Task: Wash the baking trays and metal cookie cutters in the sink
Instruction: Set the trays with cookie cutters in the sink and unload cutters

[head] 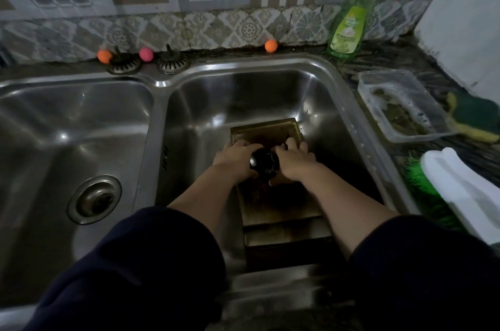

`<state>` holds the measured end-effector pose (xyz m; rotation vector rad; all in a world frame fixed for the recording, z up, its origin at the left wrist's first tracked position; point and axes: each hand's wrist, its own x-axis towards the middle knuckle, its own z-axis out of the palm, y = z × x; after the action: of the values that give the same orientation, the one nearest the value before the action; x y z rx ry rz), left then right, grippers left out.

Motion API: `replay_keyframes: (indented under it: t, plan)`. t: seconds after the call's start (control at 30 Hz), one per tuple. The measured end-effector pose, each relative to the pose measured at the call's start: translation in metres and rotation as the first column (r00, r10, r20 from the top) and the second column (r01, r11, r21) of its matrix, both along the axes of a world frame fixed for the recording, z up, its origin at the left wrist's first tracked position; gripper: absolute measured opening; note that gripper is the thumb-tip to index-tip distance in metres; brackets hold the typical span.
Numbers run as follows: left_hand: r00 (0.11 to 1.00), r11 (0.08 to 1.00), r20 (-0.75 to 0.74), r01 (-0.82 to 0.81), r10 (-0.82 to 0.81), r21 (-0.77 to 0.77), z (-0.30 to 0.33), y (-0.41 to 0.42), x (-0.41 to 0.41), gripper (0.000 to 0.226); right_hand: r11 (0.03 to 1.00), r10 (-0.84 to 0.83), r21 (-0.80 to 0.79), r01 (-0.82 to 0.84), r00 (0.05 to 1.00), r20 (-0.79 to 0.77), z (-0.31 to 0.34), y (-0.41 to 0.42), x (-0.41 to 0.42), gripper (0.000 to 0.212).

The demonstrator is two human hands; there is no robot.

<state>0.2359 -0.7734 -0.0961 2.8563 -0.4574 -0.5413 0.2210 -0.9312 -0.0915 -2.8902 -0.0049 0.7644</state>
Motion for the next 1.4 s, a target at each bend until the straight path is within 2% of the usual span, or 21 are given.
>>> replay_keyframes:
  t: [0.1, 0.23, 0.33, 0.47, 0.57, 0.67, 0.83, 0.93, 1.13, 1.27, 1.4]
  plan:
    - [1.000, 0.999, 0.026, -0.003, 0.004, -0.048, -0.003, 0.001, -0.002, 0.068, 0.999, -0.053, 0.001, 0.053, 0.999, -0.004, -0.006, 0.008, 0.003, 0.078]
    - [0.996, 0.994, 0.075, -0.033, 0.041, -0.101, -0.006, 0.000, -0.010, 0.062, 0.992, -0.125, 0.020, 0.124, 0.989, 0.080, -0.010, 0.012, -0.004, 0.054]
    - [0.993, 0.983, 0.087, -0.068, 0.083, -0.170, 0.000, 0.003, -0.015, 0.061, 0.977, -0.203, 0.082, 0.196, 0.976, 0.082, -0.004, 0.016, -0.007, 0.053]
    - [0.973, 0.936, 0.065, -0.193, 0.221, -0.293, 0.018, 0.020, -0.020, 0.058, 0.955, -0.256, 0.174, 0.239, 0.963, 0.080, 0.016, 0.033, -0.008, 0.058]
    - [0.947, 0.910, 0.065, -0.282, 0.315, -0.304, 0.030, 0.037, -0.027, 0.055, 0.922, -0.275, 0.298, 0.248, 0.960, 0.052, 0.033, 0.056, -0.009, 0.049]
    - [0.908, 0.873, 0.038, -0.389, 0.417, -0.296, 0.036, 0.054, -0.036, 0.058, 0.870, -0.306, 0.393, 0.297, 0.951, -0.040, 0.039, 0.078, -0.011, 0.039]
    - [0.866, 0.829, -0.061, -0.493, 0.496, -0.262, 0.031, 0.072, -0.045, 0.055, 0.733, -0.341, 0.502, 0.458, 0.887, -0.311, 0.041, 0.104, -0.017, 0.064]
    - [0.859, 0.822, -0.101, -0.510, 0.502, -0.251, 0.029, 0.074, -0.046, 0.058, 0.664, -0.362, 0.530, 0.527, 0.847, -0.388, 0.045, 0.107, -0.019, 0.046]
    - [0.873, 0.847, -0.123, -0.488, 0.472, -0.210, 0.029, 0.076, -0.041, 0.050, 0.547, -0.394, 0.565, 0.617, 0.786, -0.477, 0.044, 0.106, -0.017, 0.048]
    - [0.870, 0.838, -0.155, -0.493, 0.468, -0.234, 0.030, 0.064, -0.041, 0.050, 0.588, -0.393, 0.589, 0.554, 0.832, -0.391, 0.047, 0.096, -0.016, 0.041]
    - [0.857, 0.799, -0.261, -0.510, 0.444, -0.319, 0.027, 0.044, -0.043, 0.045, 0.671, -0.455, 0.604, 0.431, 0.882, -0.124, 0.038, 0.065, -0.016, 0.040]
